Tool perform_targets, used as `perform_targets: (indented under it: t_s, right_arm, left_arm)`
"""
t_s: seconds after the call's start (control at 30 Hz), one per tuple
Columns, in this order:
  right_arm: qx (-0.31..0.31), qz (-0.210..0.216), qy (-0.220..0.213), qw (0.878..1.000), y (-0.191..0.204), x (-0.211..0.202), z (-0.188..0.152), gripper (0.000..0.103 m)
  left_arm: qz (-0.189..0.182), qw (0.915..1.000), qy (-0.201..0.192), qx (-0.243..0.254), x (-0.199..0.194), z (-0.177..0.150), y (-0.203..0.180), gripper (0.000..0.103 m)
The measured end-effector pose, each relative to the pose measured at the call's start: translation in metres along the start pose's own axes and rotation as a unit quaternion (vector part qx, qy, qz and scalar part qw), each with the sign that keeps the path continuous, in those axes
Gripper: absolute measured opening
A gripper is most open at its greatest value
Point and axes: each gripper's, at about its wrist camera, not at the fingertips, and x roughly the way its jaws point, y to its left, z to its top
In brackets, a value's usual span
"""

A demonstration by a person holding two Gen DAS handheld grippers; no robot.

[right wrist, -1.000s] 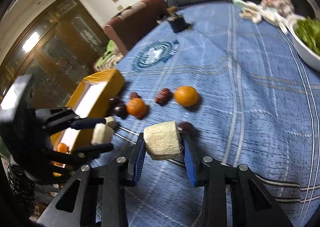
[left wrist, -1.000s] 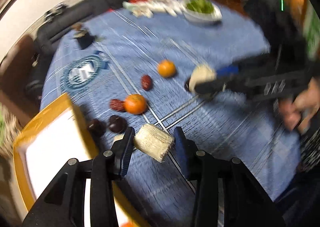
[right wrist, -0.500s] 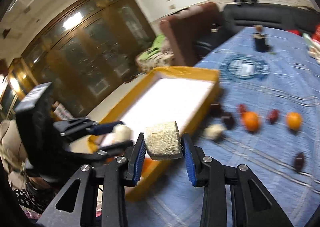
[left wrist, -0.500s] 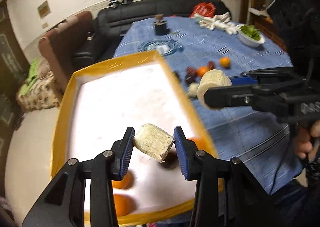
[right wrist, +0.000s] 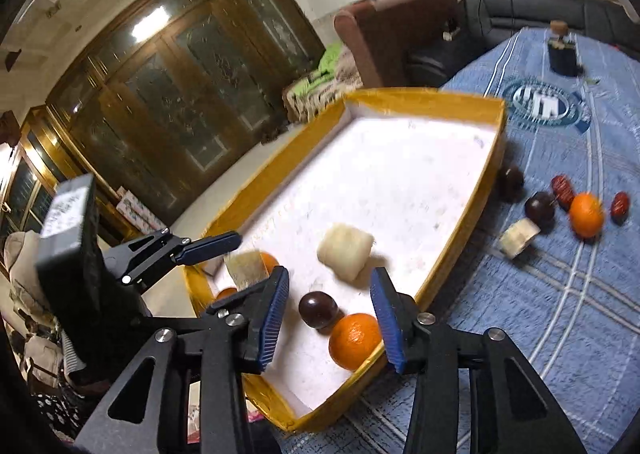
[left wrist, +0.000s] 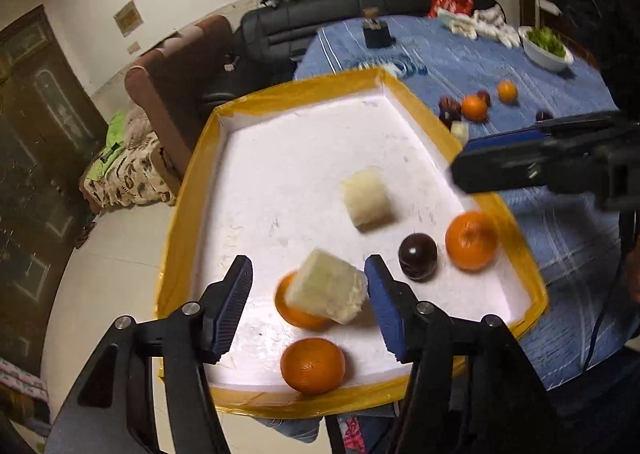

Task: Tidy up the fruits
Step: 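Drop both white yam pieces into the tray by opening both grippers, then grasp a dark plum with the right gripper while the left grasps a small white cube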

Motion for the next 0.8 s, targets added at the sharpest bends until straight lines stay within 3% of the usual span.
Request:
perform_targets:
  t_s: [0.1,0.17,0.33,0.4,0.47,0.57,0.67,0.8]
  right_arm:
    - [0.007,-0.022,-0.038,0.999,-0.021,-0.029,0.002,0.047]
    - [0.018,-0.051,-0.055,0.997,-0.041,-0.049,0.003,0.049]
    - [0.061,-0.140,-0.074,0.986,-0.102,-0.100,-0.010,0.049]
    - [0.076,-0.168,-0.070,0.980,-0.124,-0.114,-0.016,0.049]
    - [0.087,-0.192,-0.066,0.975,-0.140,-0.125,-0.025,0.049]
    - [0.095,-0.210,-0.054,0.972,-0.160,-0.130,-0.032,0.050]
    - [0.089,-0.225,-0.027,0.970,-0.167,-0.122,-0.035,0.050]
    - [0.079,-0.238,-0.003,0.968,-0.173,-0.106,-0.033,0.049]
  left_arm:
    - [-0.013,0.9996,-0.024,-0.012,-0.012,0.008,0.002,0.061]
    - [-0.034,0.9984,-0.042,-0.018,-0.022,0.014,-0.004,0.071]
    - [-0.132,0.9897,-0.053,-0.012,-0.034,0.019,-0.039,0.072]
    - [-0.141,0.9887,-0.050,0.006,-0.031,0.022,-0.058,0.072]
    - [-0.130,0.9897,-0.049,0.035,-0.026,0.023,-0.078,0.072]
    - [-0.056,0.9949,-0.041,0.074,-0.015,0.021,-0.096,0.072]
    - [-0.010,0.9962,-0.012,0.086,0.000,0.016,-0.092,0.077]
    - [-0.019,0.9976,-0.007,0.066,0.006,0.011,-0.078,0.086]
